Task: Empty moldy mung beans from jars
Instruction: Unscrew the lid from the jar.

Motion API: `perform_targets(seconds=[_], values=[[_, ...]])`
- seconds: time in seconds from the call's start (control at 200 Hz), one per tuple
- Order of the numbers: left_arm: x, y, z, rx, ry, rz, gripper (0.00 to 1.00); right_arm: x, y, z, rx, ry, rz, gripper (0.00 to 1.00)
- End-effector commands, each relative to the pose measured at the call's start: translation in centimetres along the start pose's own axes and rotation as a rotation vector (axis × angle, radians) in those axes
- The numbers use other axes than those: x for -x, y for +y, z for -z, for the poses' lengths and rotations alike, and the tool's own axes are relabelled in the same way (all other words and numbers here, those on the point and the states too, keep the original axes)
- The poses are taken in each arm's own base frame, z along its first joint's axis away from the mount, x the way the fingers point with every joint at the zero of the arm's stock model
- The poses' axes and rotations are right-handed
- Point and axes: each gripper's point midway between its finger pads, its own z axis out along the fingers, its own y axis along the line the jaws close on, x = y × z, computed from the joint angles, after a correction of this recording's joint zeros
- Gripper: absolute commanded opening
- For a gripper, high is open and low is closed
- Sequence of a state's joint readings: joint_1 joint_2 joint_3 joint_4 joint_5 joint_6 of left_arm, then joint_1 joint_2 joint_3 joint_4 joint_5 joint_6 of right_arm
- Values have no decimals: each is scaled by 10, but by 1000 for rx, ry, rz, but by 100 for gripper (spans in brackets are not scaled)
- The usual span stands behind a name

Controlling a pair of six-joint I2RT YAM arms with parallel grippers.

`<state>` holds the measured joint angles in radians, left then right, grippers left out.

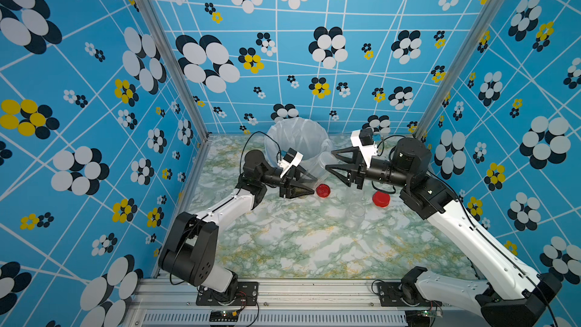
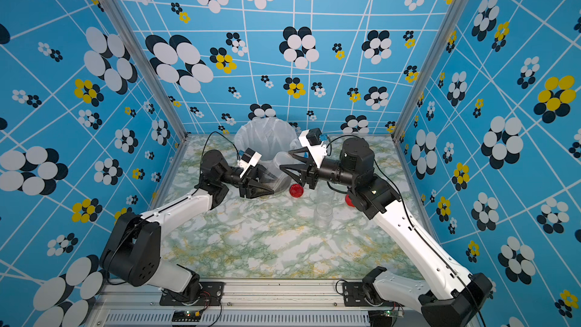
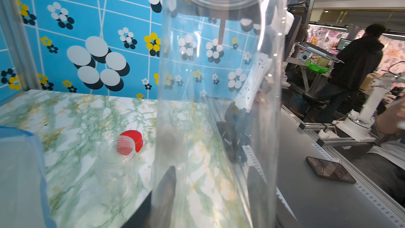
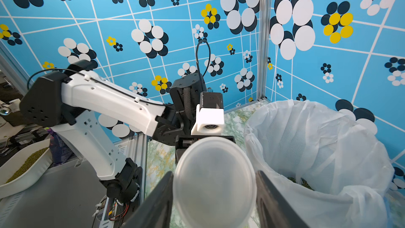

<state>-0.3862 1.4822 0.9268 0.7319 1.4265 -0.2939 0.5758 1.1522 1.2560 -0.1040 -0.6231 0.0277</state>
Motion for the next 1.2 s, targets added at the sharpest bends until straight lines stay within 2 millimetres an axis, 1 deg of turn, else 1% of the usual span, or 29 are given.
perform_targets(seconds=[0.0,0.065,0.12,0.16,0.19,0.21,0.305,0.375,0.415,0.465,0.525,0.585,0.635,0.76,0.819,0.909,1.024,1.114,1.194], values=[[-8,54,12,385,65,92,39,-13,29,-1,134,58,-77,61],[-7,56,13,410,56,86,39,-11,23,-3,105,50,-93,65],[-10,61,15,449,63,82,39,-11,14,-5,49,46,-114,67],[-13,64,15,470,80,80,39,-10,6,-4,2,42,-132,72],[-16,66,15,490,95,78,39,-10,-1,-4,-38,38,-151,79],[-17,67,15,501,105,72,39,-10,-4,-5,-56,35,-163,81],[-20,71,14,565,132,36,39,-8,-9,-6,-74,19,-205,82],[-16,71,13,597,118,6,39,-6,-14,-9,-93,-1,-251,82],[-13,71,12,604,108,-7,39,-5,-17,-11,-97,-11,-273,80],[-11,69,10,612,104,-18,39,-6,-20,-15,-98,-16,-295,75],[-11,68,8,613,108,-26,39,-7,-21,-18,-91,-22,-308,64],[-11,69,8,627,111,-26,39,-6,-23,-18,-100,-31,-320,58],[-13,71,10,636,117,-23,39,-7,-23,-18,-100,-36,-322,51],[-11,71,15,635,92,-7,39,-4,-17,-16,-76,-44,-299,45],[-10,72,18,627,77,9,39,-3,-14,-14,-65,-43,-276,43],[-9,69,19,594,65,20,40,-4,-4,-13,-16,-28,-211,38],[-8,66,22,564,75,30,41,-8,8,-11,54,0,-133,38],[-13,66,29,577,101,27,42,-7,27,-9,160,13,-90,41],[-12,63,33,557,92,29,42,-8,42,-5,248,31,-51,41]])
